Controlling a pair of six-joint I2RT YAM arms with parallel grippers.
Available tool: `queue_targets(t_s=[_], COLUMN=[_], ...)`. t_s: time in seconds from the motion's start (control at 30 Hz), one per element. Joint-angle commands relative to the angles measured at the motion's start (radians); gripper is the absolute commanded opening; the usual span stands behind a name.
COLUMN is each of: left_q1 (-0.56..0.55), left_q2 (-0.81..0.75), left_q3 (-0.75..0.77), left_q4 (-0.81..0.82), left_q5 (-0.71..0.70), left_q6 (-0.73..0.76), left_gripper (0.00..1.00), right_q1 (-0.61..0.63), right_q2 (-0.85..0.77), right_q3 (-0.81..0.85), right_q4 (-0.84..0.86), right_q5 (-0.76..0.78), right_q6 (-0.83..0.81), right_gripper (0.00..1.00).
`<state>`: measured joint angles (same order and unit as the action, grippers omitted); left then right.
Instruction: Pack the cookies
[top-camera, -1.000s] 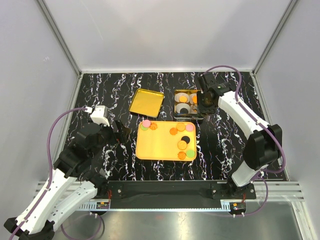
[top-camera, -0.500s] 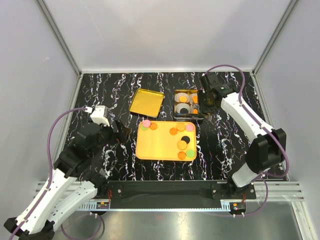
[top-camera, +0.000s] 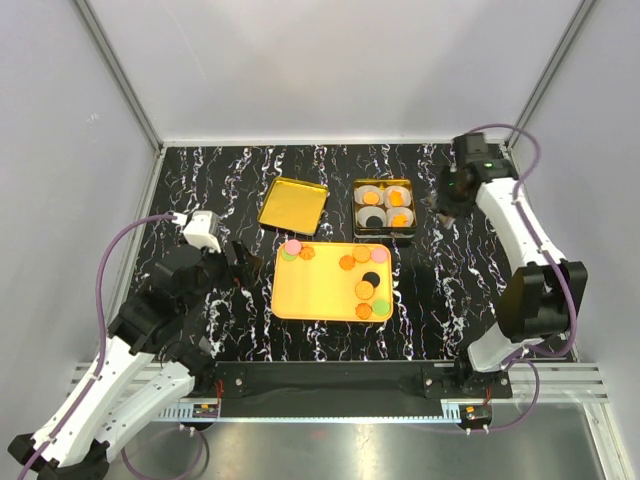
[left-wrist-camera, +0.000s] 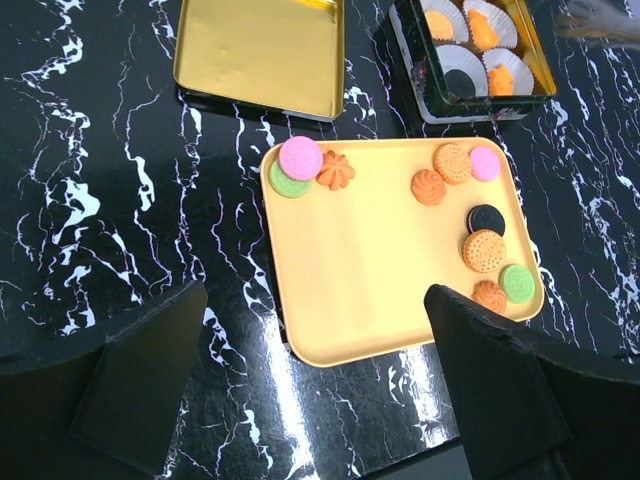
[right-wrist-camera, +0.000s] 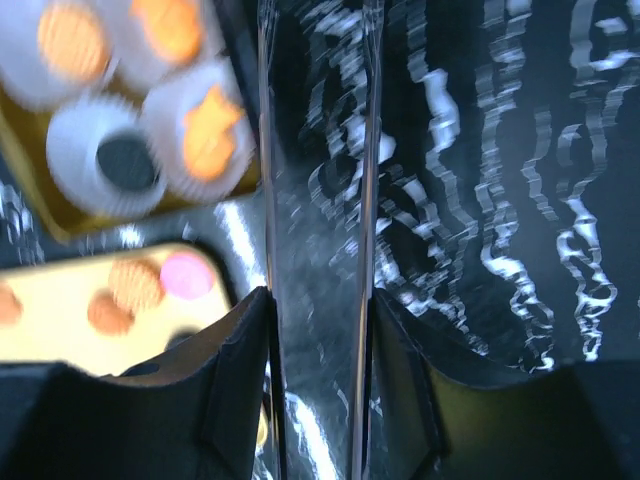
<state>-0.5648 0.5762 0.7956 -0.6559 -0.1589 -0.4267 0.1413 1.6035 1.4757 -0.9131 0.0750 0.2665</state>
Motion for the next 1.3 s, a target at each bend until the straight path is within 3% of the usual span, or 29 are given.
queue_targets(t_s=[0.0,0.03,0.13,0.37,0.57,1.0,1.1,1.27], left_q1=[-0.004,-0.004,-0.004,-0.004,-0.004,-0.004,-0.004,-0.004], left_q2=[0.017,0.020,0.025,0.045,0.053,0.143,0.160,0.215], left_q3=[-0.006,-0.006,-0.007,-0.015,-0.015,-0.009,0.004,0.046], left_q4=[0.061,0.067,0.075,0.099,0.091,0.116,0.108,0.101], left_q5=[0.051,0.058,0.084,0.153,0.153,0.176,0.162,0.116], left_q6=[0.011,0.011,0.016,0.016,0.026,0.017,0.013,0.000], left_gripper=[0.99,0.99,0.99,0.99,0.99,0.99,0.99,0.99], right_q1=[-0.135,-0.204,-0.252,-0.266,-0.278,-0.282,-0.282,-0.282], right_q2=[0.010,0.022,0.073,0.182,0.308,0.414,0.404,0.314], right_q3=[0.052,0.051,0.057,0.087,0.077,-0.006,-0.017,-0.060], right_q4=[0.089,0.103,0.146,0.241,0.312,0.274,0.269,0.270], right_q5=[-0.015,-0.020,-0.050,0.026,0.189,0.097,0.066,0.066], right_q6=[0.036,0.048,0.082,0.083,-0.010,-0.013,-0.004,0.020], right_gripper=[0.50,0.50,0.50,0.52,0.55,0.78,0.88,0.93])
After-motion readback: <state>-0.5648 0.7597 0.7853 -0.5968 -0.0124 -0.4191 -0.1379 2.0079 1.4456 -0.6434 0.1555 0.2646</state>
